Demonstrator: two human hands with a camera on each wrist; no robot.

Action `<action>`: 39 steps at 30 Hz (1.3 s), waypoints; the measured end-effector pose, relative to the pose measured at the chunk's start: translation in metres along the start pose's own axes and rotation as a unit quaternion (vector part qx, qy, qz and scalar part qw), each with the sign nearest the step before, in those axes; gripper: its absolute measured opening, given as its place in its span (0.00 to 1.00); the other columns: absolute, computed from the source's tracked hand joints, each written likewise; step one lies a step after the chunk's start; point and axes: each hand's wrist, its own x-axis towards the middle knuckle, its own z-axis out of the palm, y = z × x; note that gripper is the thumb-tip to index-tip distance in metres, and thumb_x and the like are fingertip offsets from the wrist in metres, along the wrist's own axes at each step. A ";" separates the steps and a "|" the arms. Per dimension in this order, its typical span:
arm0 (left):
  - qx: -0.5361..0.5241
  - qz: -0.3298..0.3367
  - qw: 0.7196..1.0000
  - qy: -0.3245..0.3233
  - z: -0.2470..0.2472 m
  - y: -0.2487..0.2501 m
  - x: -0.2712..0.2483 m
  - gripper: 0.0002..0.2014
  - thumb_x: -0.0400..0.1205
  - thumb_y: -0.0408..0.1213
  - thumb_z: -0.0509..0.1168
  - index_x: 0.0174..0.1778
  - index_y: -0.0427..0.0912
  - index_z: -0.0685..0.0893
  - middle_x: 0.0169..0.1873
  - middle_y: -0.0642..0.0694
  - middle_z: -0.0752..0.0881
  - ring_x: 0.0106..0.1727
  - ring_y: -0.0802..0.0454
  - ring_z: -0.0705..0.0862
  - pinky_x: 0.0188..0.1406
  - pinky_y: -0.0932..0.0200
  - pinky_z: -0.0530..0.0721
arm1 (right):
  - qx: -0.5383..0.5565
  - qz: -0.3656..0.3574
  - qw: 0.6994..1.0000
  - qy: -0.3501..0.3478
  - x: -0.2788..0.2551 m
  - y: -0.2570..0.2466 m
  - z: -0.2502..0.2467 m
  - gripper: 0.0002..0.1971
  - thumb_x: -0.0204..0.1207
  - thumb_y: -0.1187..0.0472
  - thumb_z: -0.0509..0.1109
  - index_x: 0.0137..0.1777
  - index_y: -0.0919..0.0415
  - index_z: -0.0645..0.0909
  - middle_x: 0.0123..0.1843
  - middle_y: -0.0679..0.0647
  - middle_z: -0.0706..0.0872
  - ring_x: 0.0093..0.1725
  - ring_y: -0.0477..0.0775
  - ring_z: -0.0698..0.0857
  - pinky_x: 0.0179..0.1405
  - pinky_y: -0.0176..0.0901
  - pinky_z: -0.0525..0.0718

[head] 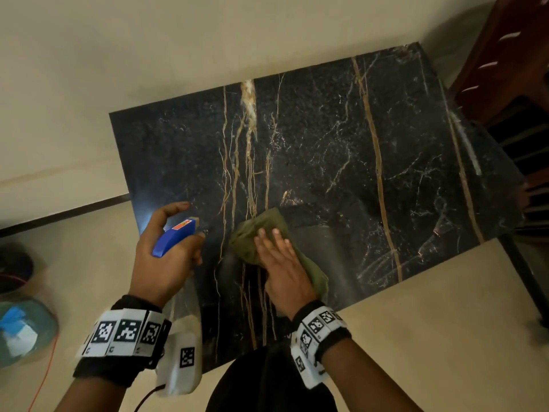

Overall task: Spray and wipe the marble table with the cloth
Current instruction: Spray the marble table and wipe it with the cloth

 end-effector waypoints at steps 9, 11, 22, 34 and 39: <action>-0.006 -0.003 1.000 0.013 -0.017 0.010 0.012 0.25 0.81 0.20 0.68 0.71 0.46 0.79 0.42 0.30 0.88 0.36 0.43 0.87 0.29 0.54 0.87 | 0.001 0.172 0.980 0.097 0.027 0.038 -0.026 0.43 0.73 0.75 0.59 0.88 0.60 0.49 0.90 0.55 0.46 0.88 0.62 0.41 0.87 0.58 0.42; -0.007 -0.007 1.000 0.009 -0.012 0.012 0.015 0.25 0.81 0.20 0.68 0.72 0.46 0.79 0.42 0.31 0.88 0.37 0.42 0.87 0.30 0.52 0.86 | -0.001 0.116 0.991 0.066 0.026 0.017 -0.014 0.44 0.73 0.74 0.61 0.88 0.59 0.48 0.90 0.54 0.44 0.88 0.61 0.38 0.87 0.59 0.43; -0.005 -0.019 1.000 0.023 -0.004 0.036 0.045 0.25 0.81 0.20 0.67 0.71 0.47 0.80 0.40 0.30 0.87 0.34 0.40 0.85 0.24 0.58 0.85 | -0.046 -0.004 0.999 -0.012 0.031 0.036 -0.028 0.43 0.73 0.71 0.56 0.88 0.53 0.46 0.90 0.46 0.43 0.88 0.52 0.38 0.87 0.55 0.44; -0.009 -0.014 0.999 0.045 -0.004 0.053 0.072 0.25 0.82 0.19 0.67 0.69 0.50 0.81 0.30 0.38 0.85 0.30 0.45 0.85 0.23 0.59 0.83 | -0.008 0.030 0.999 0.016 0.047 0.000 -0.014 0.49 0.69 0.73 0.67 0.88 0.53 0.48 0.90 0.50 0.45 0.88 0.57 0.41 0.85 0.56 0.43; -0.017 -0.029 0.998 0.045 0.005 0.050 0.075 0.24 0.82 0.19 0.66 0.69 0.49 0.82 0.32 0.32 0.84 0.31 0.41 0.83 0.22 0.61 0.82 | -0.030 -0.041 0.998 -0.032 0.050 0.006 -0.018 0.48 0.70 0.71 0.67 0.88 0.52 0.50 0.90 0.48 0.45 0.88 0.54 0.42 0.85 0.54 0.45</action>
